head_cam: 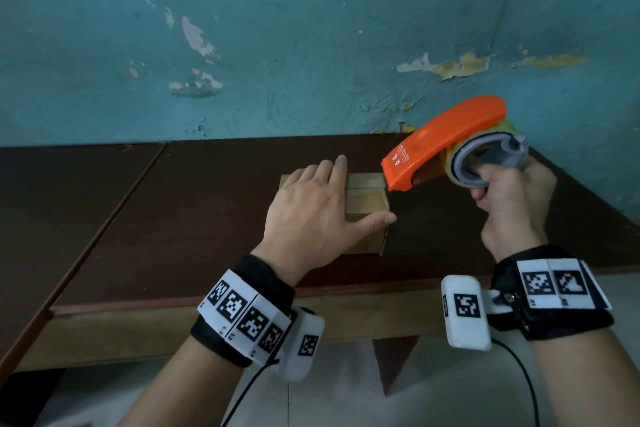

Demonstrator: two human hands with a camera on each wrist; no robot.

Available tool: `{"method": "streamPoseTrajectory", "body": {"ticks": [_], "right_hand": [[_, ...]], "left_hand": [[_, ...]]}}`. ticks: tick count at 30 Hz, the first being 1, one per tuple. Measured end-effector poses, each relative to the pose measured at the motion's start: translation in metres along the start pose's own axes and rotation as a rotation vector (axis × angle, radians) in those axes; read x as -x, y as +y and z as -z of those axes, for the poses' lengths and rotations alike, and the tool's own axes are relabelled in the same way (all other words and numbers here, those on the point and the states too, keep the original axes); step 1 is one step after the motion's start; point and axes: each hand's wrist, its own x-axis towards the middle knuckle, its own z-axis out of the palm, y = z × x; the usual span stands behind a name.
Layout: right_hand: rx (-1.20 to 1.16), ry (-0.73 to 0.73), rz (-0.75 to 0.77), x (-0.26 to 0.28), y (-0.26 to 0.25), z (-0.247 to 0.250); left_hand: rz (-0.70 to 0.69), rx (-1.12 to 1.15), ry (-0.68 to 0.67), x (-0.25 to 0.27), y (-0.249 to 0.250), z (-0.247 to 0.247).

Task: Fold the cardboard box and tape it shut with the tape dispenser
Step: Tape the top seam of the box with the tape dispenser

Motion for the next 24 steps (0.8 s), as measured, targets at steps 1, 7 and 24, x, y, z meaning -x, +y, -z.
{"method": "streamPoseTrajectory", "body": {"ticks": [1,7,24], "right_hand": [[0.016,-0.004,0.032,0.0,0.0,0.001],[0.152,-0.008,0.181,0.004,0.009,0.003],[0.398,0.048,0.321,0.003,0.014,0.002]], "left_hand": [[-0.001,0.002,0.0,0.0,0.0,0.0],[0.004,0.014,0.013,-0.001,0.0,-0.001],[-0.172,0.062,0.006,-0.001,0.001,-0.005]]}}
